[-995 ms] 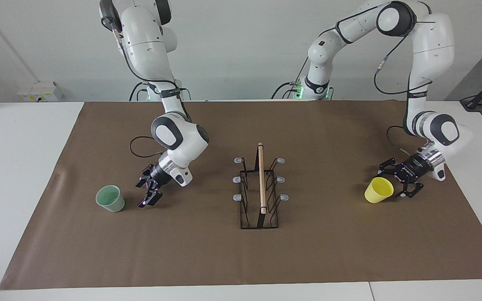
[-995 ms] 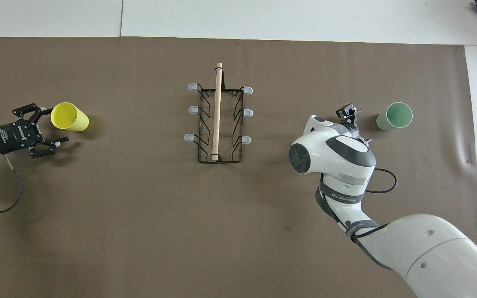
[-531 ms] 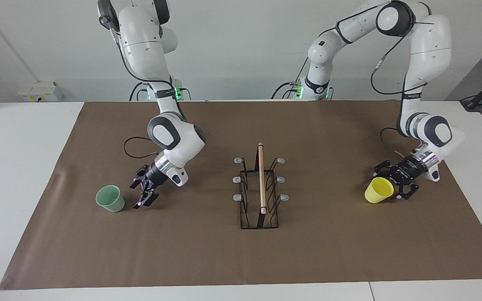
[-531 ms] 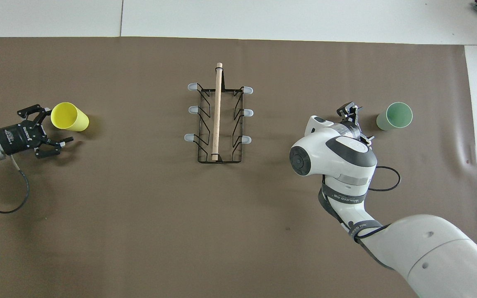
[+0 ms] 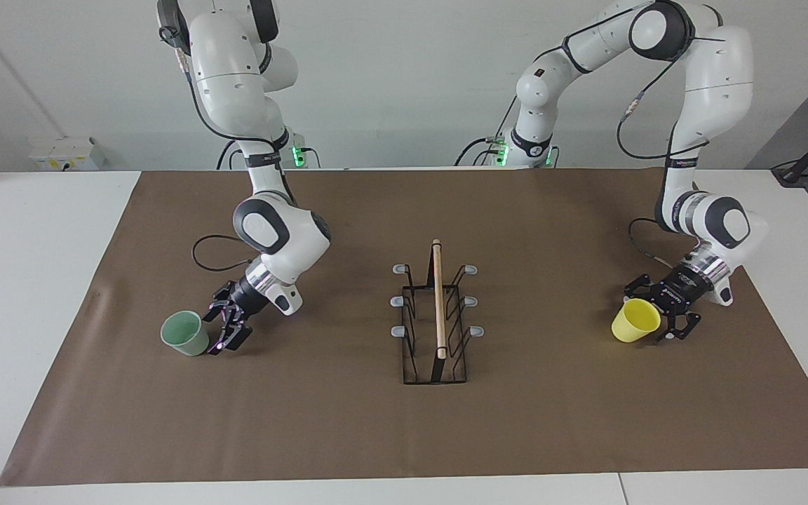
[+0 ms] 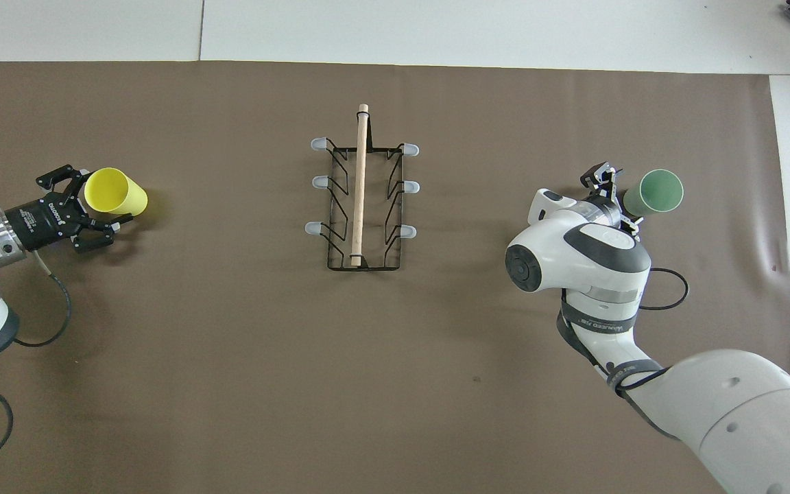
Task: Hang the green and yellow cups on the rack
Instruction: 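Grasp the yellow cup with the left gripper while the right gripper grasps the green cup, then lift the yellow cup with the left gripper while the right gripper lifts the green cup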
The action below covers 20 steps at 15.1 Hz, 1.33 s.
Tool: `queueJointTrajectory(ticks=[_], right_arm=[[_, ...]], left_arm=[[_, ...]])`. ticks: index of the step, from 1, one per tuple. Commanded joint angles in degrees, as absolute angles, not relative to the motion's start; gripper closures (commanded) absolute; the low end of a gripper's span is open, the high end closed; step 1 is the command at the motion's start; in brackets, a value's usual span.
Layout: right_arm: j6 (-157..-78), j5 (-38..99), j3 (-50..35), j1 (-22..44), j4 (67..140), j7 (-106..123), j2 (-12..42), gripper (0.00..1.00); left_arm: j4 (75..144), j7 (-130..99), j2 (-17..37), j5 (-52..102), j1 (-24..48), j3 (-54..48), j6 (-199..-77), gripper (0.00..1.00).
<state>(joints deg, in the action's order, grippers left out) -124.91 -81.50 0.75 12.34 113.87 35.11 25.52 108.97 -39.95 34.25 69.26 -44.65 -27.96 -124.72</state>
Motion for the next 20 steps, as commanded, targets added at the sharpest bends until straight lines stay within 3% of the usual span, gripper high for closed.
queueJointTrajectory(ticks=[1, 9, 10, 11, 13, 20], right_arm=[[-127.5, -85.3, 0.4, 10.6, 115.6, 32.8, 24.2, 0.0], [-130.5, -90.5, 0.4, 7.4, 115.6, 30.3, 24.6, 0.0], [-130.6, -90.6, 0.4, 7.2, 115.6, 30.3, 24.6, 0.0], [-130.6, -90.8, 0.4, 6.7, 115.6, 30.3, 24.6, 0.0], [-131.6, -91.4, 0.4, 6.0, 115.6, 30.2, 24.7, 0.0], [-133.9, -94.0, 0.4, 4.0, 115.8, 28.2, 25.0, 0.0]], left_arm=[[110.0, -37.4, 35.0, 71.1, -44.8, -29.7, -128.0, 0.0], [109.9, -36.7, 35.7, 71.9, -44.8, -31.6, -129.6, 0.01], [109.9, -36.7, 35.7, 71.9, -44.8, -31.6, -129.6, 0.12], [109.9, -36.7, 35.7, 71.9, -44.8, -31.7, -129.6, 0.31], [109.7, -35.4, 35.7, 71.8, -44.8, -31.7, -129.6, 0.98], [106.0, -31.3, 32.9, 68.5, -43.3, -33.0, -129.6, 1.0]])
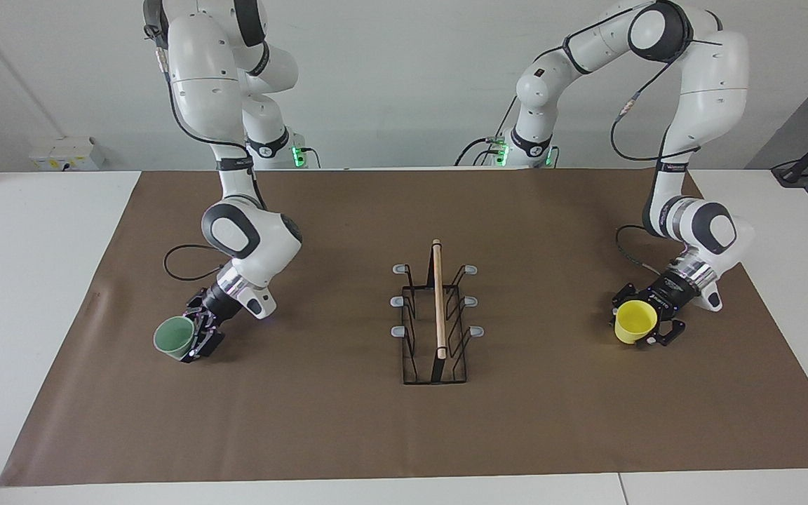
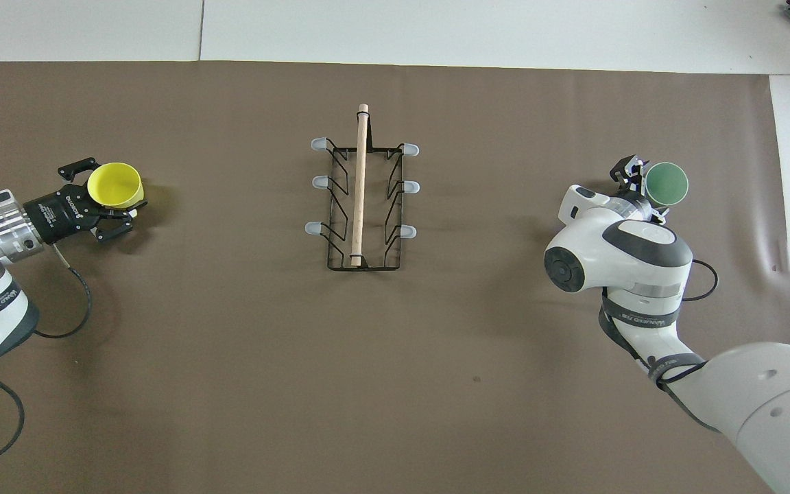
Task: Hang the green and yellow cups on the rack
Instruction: 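Lift the yellow cup with the left gripper while the right gripper lifts the green cup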
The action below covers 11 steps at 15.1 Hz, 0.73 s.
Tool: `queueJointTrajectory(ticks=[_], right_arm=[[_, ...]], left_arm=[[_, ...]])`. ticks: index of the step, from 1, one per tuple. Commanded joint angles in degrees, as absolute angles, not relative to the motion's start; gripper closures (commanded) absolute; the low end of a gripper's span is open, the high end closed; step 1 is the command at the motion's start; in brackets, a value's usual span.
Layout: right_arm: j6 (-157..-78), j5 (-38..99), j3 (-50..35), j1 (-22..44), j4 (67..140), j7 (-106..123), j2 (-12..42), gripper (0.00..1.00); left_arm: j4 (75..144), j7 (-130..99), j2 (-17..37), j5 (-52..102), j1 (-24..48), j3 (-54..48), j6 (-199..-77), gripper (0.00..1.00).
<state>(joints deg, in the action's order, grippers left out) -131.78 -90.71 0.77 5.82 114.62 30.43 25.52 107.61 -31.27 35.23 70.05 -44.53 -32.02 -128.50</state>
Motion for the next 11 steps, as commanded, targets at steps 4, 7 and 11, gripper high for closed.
queueJointTrajectory(ticks=[4, 7, 11], right_arm=[[-134.2, -94.9, 0.4, 3.7, 115.8, 28.3, 25.0, 0.11], [-133.9, -94.9, 0.4, 4.0, 115.8, 28.3, 25.0, 0.9], [-133.5, -94.4, 0.3, 4.2, 115.6, 28.6, 24.4, 1.0]], left_arm=[[108.3, -31.6, 24.0, 65.8, -39.7, -32.3, -132.4, 1.0], [112.0, -31.7, 16.4, 62.4, -37.1, -31.0, -135.2, 1.0], [116.8, -32.2, 7.8, 62.1, -29.2, -26.4, -137.4, 1.0]])
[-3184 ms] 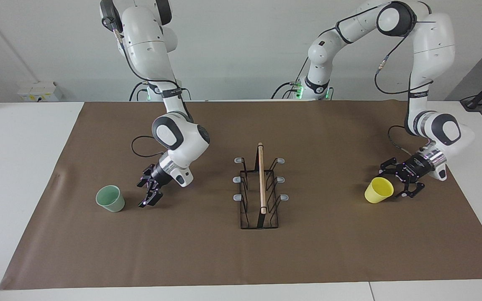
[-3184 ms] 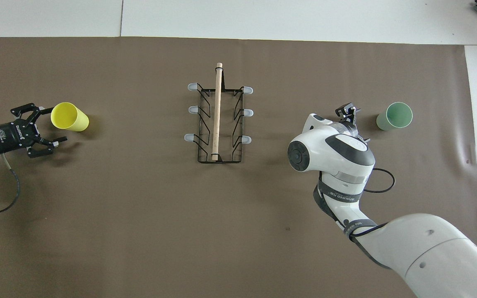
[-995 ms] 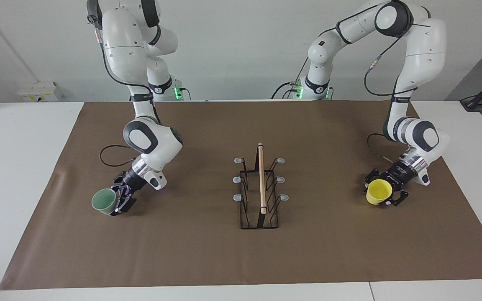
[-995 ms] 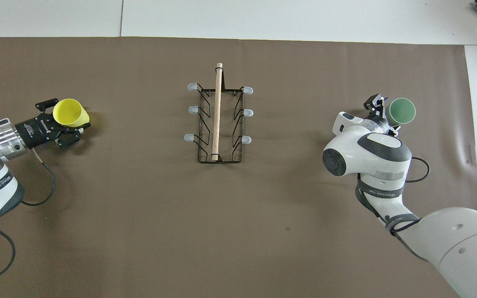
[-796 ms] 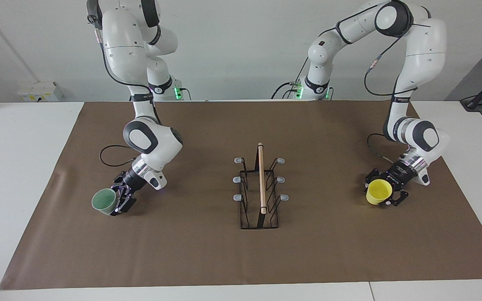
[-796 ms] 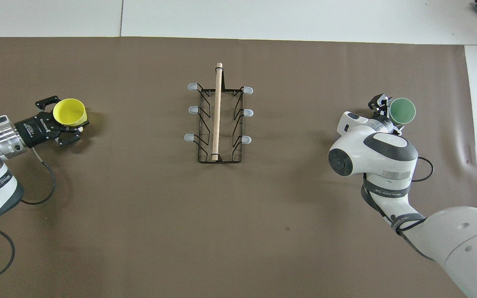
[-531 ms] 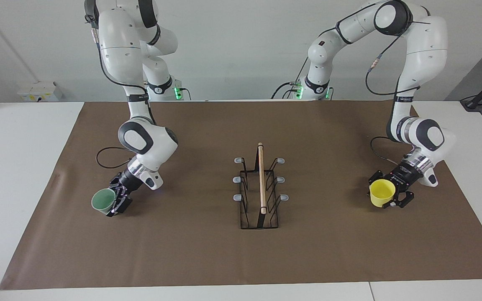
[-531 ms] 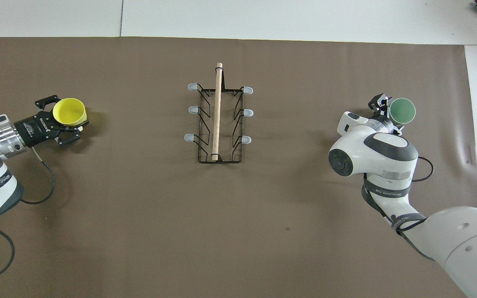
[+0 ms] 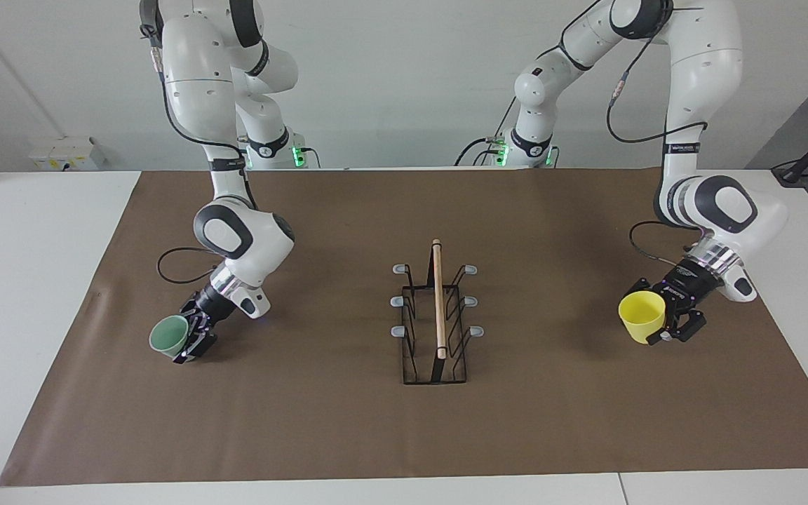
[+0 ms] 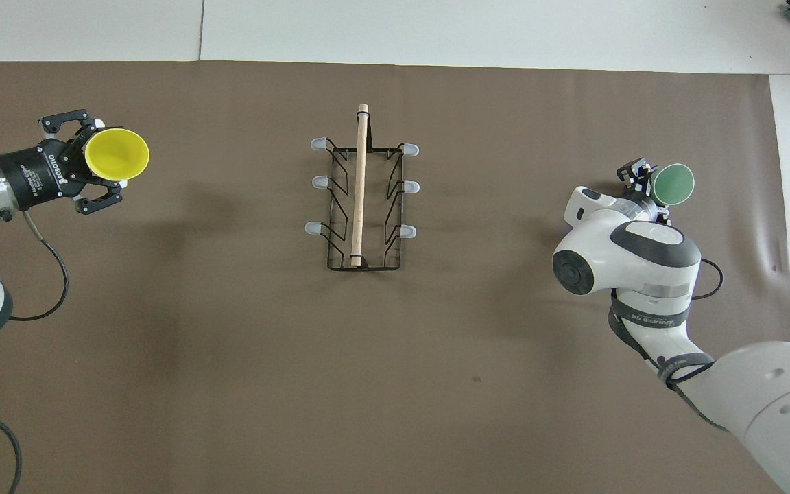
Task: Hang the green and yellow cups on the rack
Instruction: 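Lift the yellow cup with the left gripper while the right gripper lifts the green cup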
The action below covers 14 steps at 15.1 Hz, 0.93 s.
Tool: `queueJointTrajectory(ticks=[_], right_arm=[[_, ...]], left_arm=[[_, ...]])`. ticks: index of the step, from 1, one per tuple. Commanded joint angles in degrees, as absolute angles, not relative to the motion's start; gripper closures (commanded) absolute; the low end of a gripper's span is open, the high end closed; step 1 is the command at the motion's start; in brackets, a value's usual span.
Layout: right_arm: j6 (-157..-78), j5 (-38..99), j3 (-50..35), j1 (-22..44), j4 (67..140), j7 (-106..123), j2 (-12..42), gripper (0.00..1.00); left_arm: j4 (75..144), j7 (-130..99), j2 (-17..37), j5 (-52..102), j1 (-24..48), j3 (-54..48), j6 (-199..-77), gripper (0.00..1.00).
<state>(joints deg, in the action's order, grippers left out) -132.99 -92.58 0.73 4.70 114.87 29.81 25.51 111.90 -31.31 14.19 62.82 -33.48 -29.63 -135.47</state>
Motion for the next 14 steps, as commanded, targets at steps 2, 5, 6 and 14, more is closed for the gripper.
queueJointTrajectory(ticks=[2, 5, 6, 14], right_arm=[[-133.9, -93.1, 0.1, 4.4, 115.7, 29.3, 22.9, 1.0], [-134.7, -86.4, -0.1, 4.6, 115.2, 38.6, 21.4, 1.0], [-135.3, -82.9, -0.1, 4.3, 115.1, 40.0, 20.8, 1.0], [-134.5, -59.4, -3.8, 5.2, 113.6, 41.6, 18.4, 1.0]], left_arm=[[118.4, -32.3, 5.2, 60.4, -28.5, -26.4, -136.4, 1.0], [117.3, -36.4, 4.0, 49.9, -27.7, -26.4, -129.3, 1.0], [117.0, -37.6, 3.2, 47.2, -27.6, -26.4, -127.8, 1.0], [117.0, -54.9, -4.7, 27.5, -20.7, -26.5, -123.8, 1.0]])
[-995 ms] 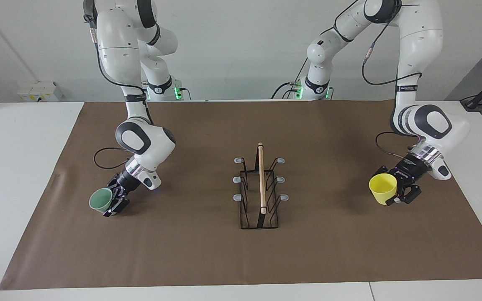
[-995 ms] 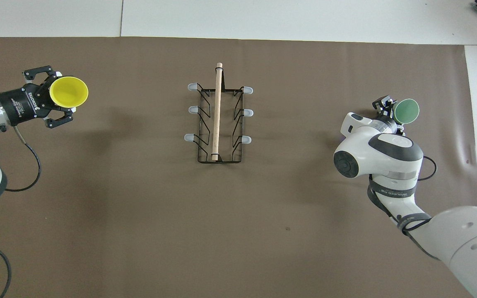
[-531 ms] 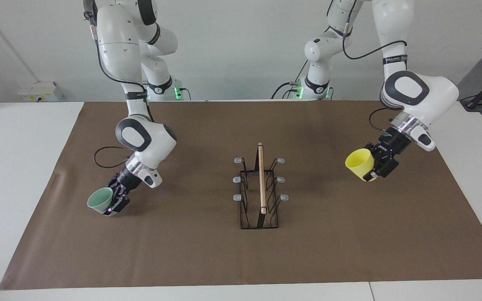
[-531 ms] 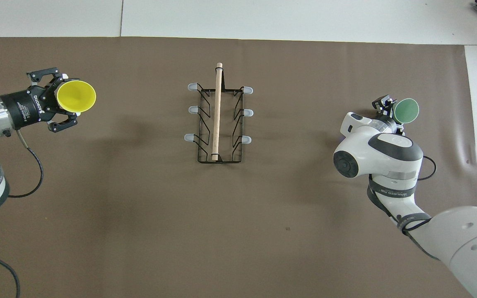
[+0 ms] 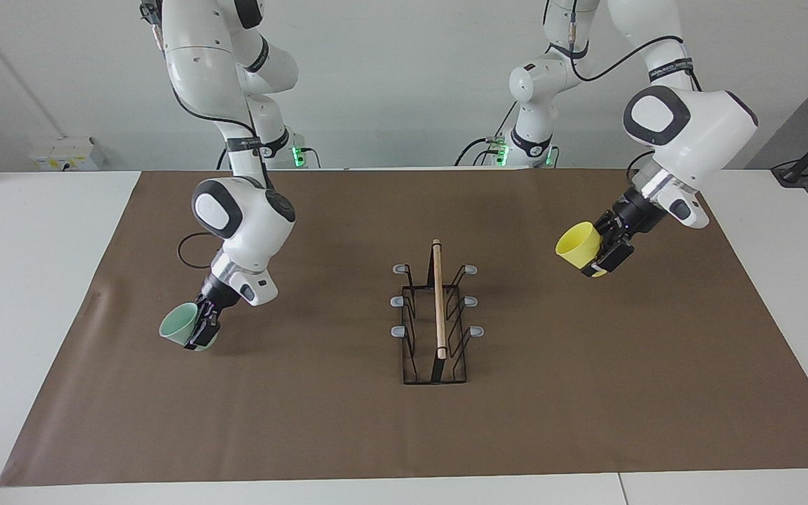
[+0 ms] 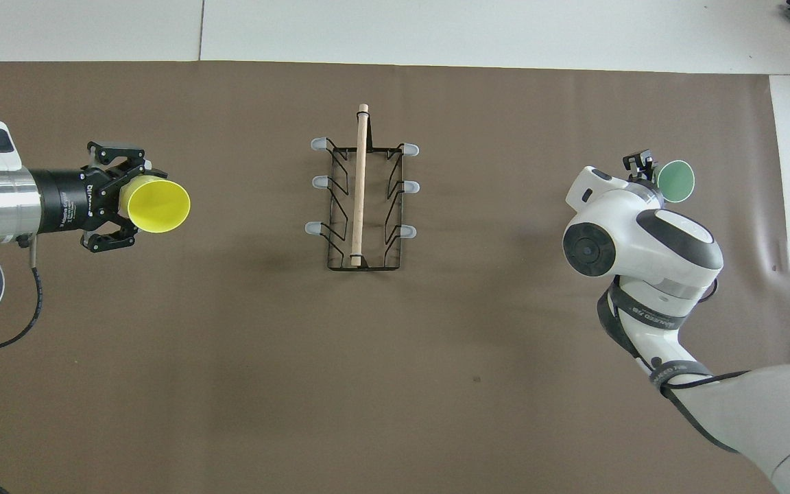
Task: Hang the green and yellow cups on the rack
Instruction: 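Lift the yellow cup with the left gripper while the right gripper lifts the green cup, then carry the green cup with the right gripper onto a rack peg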
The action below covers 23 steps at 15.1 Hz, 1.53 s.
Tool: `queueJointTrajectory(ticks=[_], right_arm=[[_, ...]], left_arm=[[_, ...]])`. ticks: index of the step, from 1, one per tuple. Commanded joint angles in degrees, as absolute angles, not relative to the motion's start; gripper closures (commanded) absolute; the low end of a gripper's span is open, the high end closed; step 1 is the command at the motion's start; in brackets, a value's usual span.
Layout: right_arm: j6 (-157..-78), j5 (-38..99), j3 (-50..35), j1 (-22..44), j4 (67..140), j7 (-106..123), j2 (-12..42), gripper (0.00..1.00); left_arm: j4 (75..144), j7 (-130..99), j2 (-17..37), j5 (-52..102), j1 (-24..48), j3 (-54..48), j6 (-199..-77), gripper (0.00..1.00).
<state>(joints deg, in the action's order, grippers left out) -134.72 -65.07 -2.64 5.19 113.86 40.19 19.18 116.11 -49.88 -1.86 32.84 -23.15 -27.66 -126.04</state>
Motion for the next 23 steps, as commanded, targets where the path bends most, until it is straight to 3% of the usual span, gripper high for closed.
queueJointTrajectory(ticks=[1, 11, 23], right_arm=[[-134.5, -55.8, -3.8, 5.2, 113.6, 41.7, 17.9, 1.0], [-131.7, -17.3, -9.1, 5.3, 108.5, 41.6, 12.9, 1.0], [-135.7, 25.5, -12.5, 5.4, 107.0, 44.9, 6.2, 1.0]], left_arm=[[116.9, -57.0, -5.2, 24.6, -20.0, -26.5, -122.9, 1.0], [111.8, -78.2, -4.6, -1.3, -13.4, -27.1, -113.3, 1.0], [108.7, -78.4, -2.5, -25.0, -13.9, -27.1, -109.5, 1.0]])
